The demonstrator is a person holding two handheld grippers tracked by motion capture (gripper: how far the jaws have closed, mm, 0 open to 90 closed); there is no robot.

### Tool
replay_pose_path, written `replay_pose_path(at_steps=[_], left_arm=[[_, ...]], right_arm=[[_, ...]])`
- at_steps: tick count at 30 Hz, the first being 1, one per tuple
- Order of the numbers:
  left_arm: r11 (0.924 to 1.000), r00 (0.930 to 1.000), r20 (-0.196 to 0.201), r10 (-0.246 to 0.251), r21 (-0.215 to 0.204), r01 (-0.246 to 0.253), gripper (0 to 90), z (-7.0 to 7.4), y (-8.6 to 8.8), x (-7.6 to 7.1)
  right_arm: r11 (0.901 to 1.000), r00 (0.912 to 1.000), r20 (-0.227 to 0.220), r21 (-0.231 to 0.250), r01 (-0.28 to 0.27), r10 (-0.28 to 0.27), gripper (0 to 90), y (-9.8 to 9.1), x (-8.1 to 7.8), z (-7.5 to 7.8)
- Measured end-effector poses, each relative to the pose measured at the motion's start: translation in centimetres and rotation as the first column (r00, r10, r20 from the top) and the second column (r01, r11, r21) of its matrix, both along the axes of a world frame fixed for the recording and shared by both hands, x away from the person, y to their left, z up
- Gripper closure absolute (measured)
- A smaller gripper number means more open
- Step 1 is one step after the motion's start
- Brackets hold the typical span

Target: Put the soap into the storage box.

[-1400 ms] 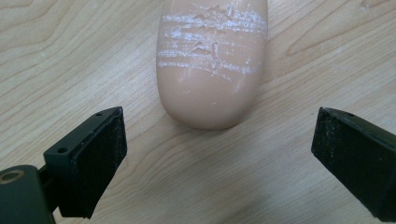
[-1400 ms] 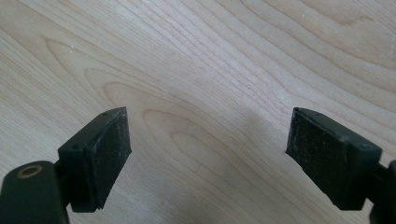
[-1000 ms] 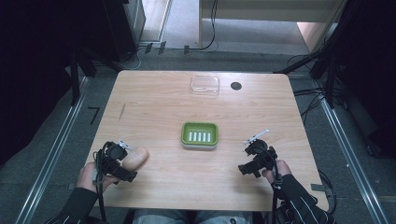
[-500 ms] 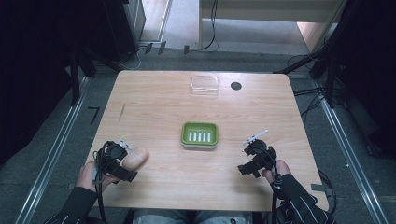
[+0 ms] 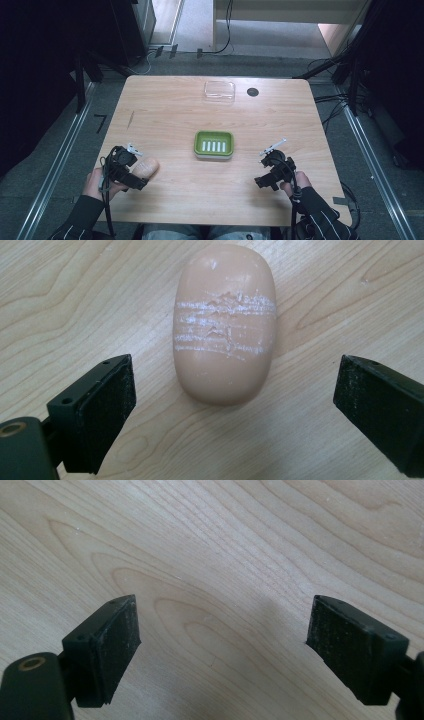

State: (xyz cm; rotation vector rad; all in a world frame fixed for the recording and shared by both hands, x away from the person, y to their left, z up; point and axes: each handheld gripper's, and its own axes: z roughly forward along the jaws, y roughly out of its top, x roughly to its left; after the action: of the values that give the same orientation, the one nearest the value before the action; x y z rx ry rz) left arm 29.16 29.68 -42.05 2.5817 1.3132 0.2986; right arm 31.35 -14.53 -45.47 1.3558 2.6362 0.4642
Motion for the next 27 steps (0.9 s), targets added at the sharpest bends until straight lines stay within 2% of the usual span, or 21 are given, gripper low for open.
replay_pose_path(at_steps=[13, 27], left_arm=[[0.9997, 0.9997, -0.009, -0.021, -0.015, 0.021, 4.1, -0.1, -0.7, 1.5], [0.9994, 0.9993, -0.023, -0.03, -0.014, 0.03, 4.3, -1.2, -1.4, 3.3]], right_arm=[[1.0, 1.0, -0.003, 0.002, 0.003, -0.003, 14.1, 0.0, 0.0, 0.0], [1.0, 1.0, -0.002, 0.004, 0.007, -0.007, 14.1, -0.1, 0.0, 0.0]])
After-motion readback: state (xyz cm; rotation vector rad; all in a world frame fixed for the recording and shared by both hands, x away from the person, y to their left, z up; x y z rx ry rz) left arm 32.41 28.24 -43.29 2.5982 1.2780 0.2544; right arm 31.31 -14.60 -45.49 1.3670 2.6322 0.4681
